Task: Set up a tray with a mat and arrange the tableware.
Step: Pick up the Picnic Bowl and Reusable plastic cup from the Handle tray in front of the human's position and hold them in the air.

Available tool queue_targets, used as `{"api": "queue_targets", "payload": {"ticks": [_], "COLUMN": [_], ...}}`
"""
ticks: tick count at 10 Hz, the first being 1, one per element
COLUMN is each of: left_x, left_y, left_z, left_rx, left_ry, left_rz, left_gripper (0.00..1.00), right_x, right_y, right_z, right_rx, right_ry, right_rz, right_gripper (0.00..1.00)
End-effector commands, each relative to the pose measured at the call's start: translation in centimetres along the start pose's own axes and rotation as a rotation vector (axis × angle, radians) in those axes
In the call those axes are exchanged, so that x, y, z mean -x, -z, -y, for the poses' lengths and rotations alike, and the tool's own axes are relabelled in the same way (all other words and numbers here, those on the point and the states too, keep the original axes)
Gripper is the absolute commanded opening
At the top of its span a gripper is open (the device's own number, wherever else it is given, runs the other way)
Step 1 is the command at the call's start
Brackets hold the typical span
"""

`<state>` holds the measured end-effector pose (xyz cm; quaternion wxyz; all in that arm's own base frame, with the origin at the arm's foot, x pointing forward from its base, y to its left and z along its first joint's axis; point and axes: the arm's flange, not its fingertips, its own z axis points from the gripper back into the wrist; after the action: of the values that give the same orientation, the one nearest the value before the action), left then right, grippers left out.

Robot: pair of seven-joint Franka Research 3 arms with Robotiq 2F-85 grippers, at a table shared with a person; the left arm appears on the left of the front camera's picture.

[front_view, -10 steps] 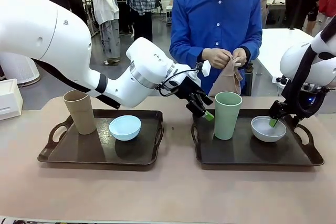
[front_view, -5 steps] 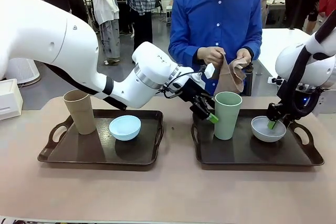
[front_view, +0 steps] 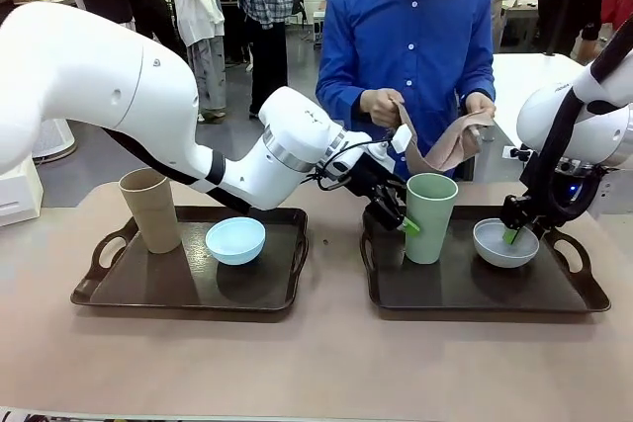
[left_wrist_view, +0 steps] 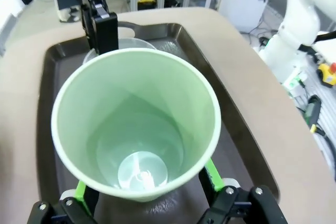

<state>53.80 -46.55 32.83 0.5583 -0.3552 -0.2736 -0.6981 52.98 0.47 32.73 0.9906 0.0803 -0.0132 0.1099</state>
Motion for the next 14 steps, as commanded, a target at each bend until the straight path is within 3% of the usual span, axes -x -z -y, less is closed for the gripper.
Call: {"api": "queue_targets", "payload": {"ticks": [1, 3, 4, 5, 6, 7, 9, 10, 11, 12, 13, 14], "left_x": [-0.2, -0.3, -0.4, -0.4, -0.4, -0.4, -0.2, -0.2, -0.1, 0.0, -0.1, -0.1], "left_y": [1.3, 2.3, 2.6, 2.5, 2.5, 2.3, 1.9, 1.6, 1.4, 1.4, 1.4, 1.4], "left_z": [-0.9, -1.3, -1.4, -1.5, -1.5, -1.4, -1.2, -1.1, -1.1, -1.0, -0.9, -0.9], "left_rx": [0.034, 0.044, 0.038, 0.021, 0.016, 0.014, 0.003, -0.001, -0.005, -0.007, -0.007, -0.005], "left_ry": [0.034, 0.038, 0.038, 0.034, 0.038, 0.037, 0.029, 0.027, 0.025, 0.022, 0.017, 0.010], "left_rz": [0.005, -0.012, -0.011, -0.008, -0.008, -0.004, -0.011, -0.005, -0.002, -0.003, -0.003, -0.006], "left_gripper": [1.00, 1.00, 0.94, 0.45, 0.39, 0.00, 0.00, 0.29, 0.29, 0.00, 0.29, 0.00], "right_x": [-0.5, -0.5, -0.4, -0.3, -0.2, -0.2, -0.1, -0.1, -0.2, -0.1, -0.1, -0.1], "right_y": [0.3, 0.4, 0.6, 0.7, 0.7, 0.8, 1.0, 1.1, 1.1, 1.1, 1.1, 1.1], "right_z": [0.3, 0.3, 0.4, 0.4, 0.4, 0.4, 0.4, 0.3, 0.2, 0.1, 0.0, 0.1], "right_rx": [-0.036, -0.036, -0.038, -0.037, -0.035, -0.037, -0.032, -0.026, -0.023, -0.018, -0.013, -0.015], "right_ry": [-0.017, -0.018, -0.023, -0.031, -0.039, -0.040, -0.047, -0.052, -0.053, -0.055, -0.055, -0.042], "right_rz": [0.012, 0.013, 0.013, 0.008, 0.007, 0.007, -0.002, -0.004, -0.009, -0.013, -0.016, -0.006], "right_gripper": [0.64, 0.64, 0.57, 0.08, 0.00, 0.00, 0.00, 0.00, 0.00, 0.00, 0.00, 0.00]}}
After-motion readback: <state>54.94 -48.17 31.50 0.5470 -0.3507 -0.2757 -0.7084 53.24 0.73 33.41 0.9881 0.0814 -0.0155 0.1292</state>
